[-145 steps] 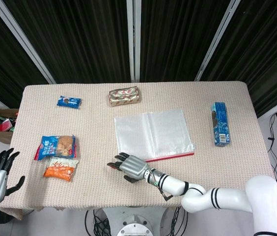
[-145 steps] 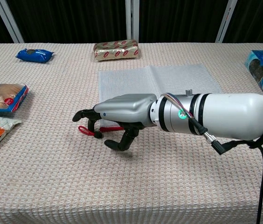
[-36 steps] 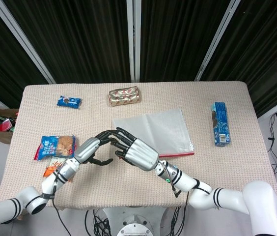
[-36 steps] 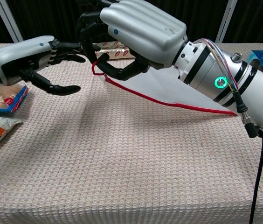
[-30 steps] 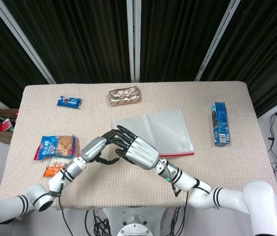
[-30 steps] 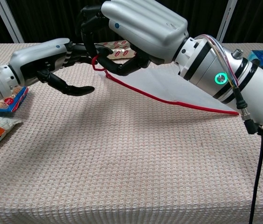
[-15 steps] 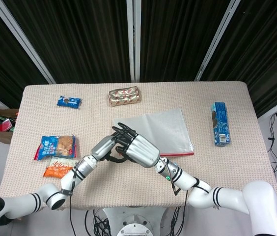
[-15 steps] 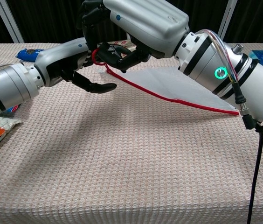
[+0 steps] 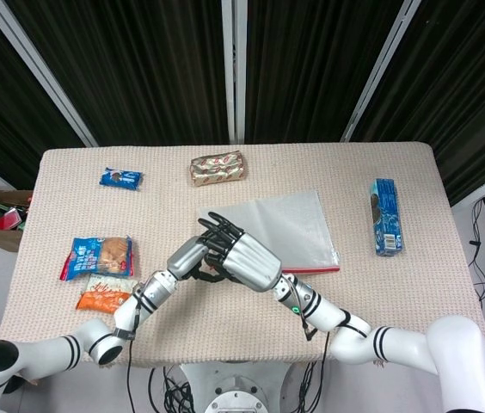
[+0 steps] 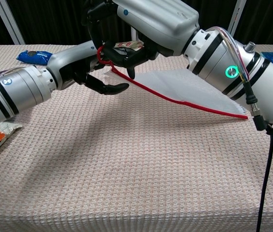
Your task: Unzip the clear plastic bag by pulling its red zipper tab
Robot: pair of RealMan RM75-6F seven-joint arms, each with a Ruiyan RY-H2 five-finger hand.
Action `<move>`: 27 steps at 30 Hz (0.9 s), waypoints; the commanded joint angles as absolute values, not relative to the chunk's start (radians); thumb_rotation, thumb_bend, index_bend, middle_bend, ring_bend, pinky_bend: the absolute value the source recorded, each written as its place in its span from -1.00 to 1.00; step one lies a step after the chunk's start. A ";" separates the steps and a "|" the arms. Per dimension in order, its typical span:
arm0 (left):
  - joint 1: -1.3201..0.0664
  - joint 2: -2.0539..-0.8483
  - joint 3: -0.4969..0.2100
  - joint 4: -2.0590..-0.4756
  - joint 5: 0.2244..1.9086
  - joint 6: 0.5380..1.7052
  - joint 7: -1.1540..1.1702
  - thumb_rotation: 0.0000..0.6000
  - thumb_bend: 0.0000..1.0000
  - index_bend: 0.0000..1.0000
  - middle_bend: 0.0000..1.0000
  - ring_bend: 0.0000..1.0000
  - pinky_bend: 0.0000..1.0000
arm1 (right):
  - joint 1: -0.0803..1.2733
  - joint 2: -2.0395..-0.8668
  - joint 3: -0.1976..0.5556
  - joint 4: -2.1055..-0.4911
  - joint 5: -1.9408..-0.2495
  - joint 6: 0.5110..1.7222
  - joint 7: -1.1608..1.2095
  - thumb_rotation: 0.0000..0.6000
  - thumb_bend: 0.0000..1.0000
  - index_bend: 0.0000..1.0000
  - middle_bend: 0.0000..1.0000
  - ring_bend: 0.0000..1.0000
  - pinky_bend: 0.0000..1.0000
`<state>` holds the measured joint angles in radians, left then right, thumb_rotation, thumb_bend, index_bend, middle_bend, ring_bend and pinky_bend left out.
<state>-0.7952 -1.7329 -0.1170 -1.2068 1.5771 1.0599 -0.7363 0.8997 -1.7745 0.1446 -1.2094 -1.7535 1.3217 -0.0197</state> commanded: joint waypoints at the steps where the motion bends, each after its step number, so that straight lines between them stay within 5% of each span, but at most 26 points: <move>1: -0.796 -1.734 -0.114 -1.202 1.573 1.059 -0.731 1.00 -0.31 -0.03 -0.74 -0.91 -0.79 | 0.900 -1.772 0.144 -1.211 -1.754 1.322 -0.019 1.00 -0.01 0.79 -0.48 -1.00 -1.00; 13: -0.792 -1.753 -0.114 -1.194 1.560 1.081 -0.762 1.00 -0.20 0.25 -0.61 -0.88 -0.78 | 0.886 -1.759 0.134 -1.226 -1.759 1.337 -0.023 1.00 -0.01 0.79 -0.48 -1.00 -1.00; 27: -0.767 -1.737 -0.077 -1.196 1.569 1.106 -0.920 1.00 -0.10 0.26 -0.59 -0.88 -0.78 | 0.778 -1.769 0.069 -1.170 -1.760 1.430 0.000 1.00 -0.01 0.81 -0.48 -1.00 -1.00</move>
<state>-0.7706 -1.7406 -0.0811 -1.1949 1.5692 1.1034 -0.9044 0.7823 -1.7670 0.0729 -1.1747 -1.7599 1.4269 -0.0029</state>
